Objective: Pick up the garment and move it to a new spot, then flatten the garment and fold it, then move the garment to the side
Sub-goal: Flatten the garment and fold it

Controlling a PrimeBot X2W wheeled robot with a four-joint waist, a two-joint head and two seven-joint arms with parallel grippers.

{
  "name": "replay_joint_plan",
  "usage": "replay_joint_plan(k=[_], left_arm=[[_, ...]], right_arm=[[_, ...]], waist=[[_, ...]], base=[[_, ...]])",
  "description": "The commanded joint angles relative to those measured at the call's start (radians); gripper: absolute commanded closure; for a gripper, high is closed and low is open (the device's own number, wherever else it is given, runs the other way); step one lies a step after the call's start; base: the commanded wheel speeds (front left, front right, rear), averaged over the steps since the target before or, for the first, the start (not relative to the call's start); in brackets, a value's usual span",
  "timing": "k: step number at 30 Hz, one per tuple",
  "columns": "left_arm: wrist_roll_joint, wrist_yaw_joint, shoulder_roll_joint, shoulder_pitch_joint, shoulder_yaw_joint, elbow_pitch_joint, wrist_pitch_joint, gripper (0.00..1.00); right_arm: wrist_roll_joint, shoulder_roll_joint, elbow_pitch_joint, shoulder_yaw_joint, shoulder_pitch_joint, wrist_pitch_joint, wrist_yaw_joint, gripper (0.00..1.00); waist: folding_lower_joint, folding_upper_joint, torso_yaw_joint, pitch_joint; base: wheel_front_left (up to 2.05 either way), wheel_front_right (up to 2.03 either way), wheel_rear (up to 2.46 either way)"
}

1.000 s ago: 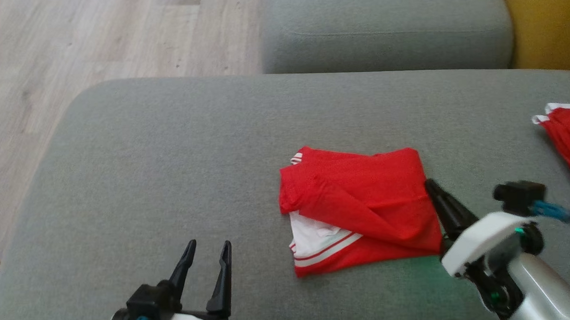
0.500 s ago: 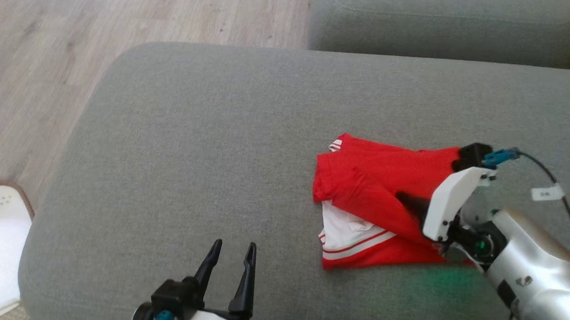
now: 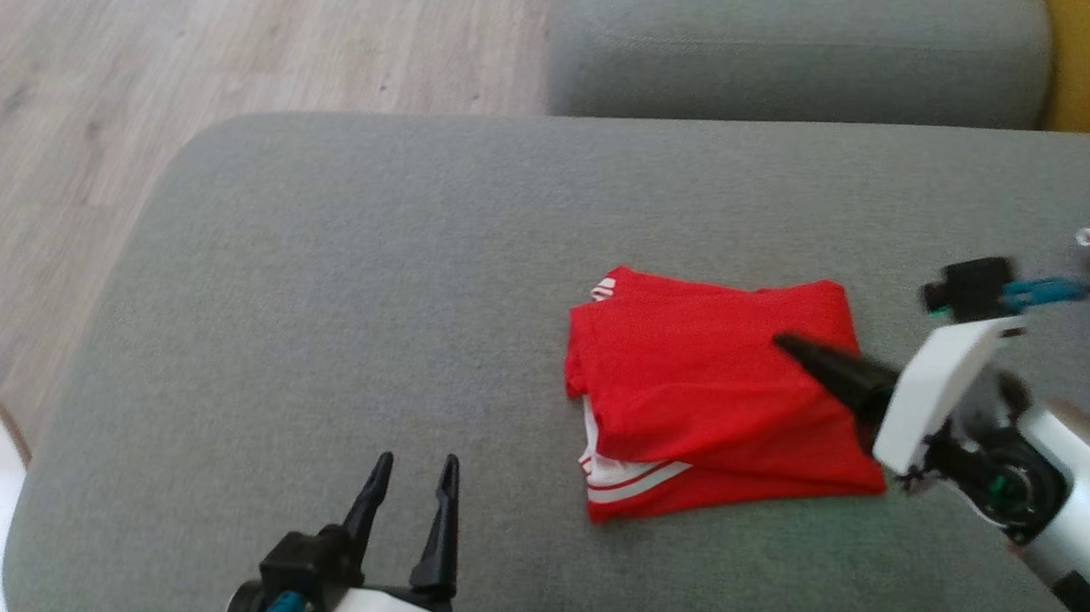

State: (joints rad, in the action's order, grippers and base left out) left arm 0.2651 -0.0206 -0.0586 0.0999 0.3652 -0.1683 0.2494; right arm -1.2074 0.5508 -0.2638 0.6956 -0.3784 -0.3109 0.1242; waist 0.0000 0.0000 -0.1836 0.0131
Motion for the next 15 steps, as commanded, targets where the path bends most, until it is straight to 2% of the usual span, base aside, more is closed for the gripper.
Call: replay_joint_plan(k=[1, 4, 8, 11, 15], left_arm=[[-0.007, -0.002, 0.008, -0.026, -0.037, 0.034, 0.012, 0.00], [-0.014, -0.003, 0.008, -0.011, -0.059, 0.038, 0.012, 0.00], [-0.029, -0.006, 0.007, 0.005, -0.081, 0.048, 0.012, 0.00], [-0.044, -0.013, 0.006, 0.020, -0.099, 0.064, 0.012, 0.00], [-0.073, -0.027, 0.004, 0.050, -0.128, 0.101, 0.012, 0.00]], right_arm=[[0.015, 0.017, 0.031, -0.007, -0.002, 0.028, 0.007, 0.00], [0.109, 0.049, 0.031, -0.023, 0.030, 0.196, 0.007, 0.00], [0.212, 0.054, 0.000, -0.059, 0.085, 0.385, 0.007, 0.00], [0.296, 0.025, -0.036, -0.112, 0.134, 0.519, 0.007, 0.00], [0.440, -0.053, -0.063, -0.209, 0.190, 0.569, 0.007, 0.00]], waist=[[0.0000, 0.0000, 0.018, 0.014], [0.0000, 0.0000, 0.047, 0.031], [0.0000, 0.0000, 0.076, 0.050], [0.0000, 0.0000, 0.094, 0.066], [0.0000, 0.0000, 0.121, 0.074]], base=[[0.00, 0.00, 0.00], [0.00, 0.00, 0.00], [0.00, 0.00, 0.00], [0.00, 0.00, 0.00], [0.00, 0.00, 0.00]])
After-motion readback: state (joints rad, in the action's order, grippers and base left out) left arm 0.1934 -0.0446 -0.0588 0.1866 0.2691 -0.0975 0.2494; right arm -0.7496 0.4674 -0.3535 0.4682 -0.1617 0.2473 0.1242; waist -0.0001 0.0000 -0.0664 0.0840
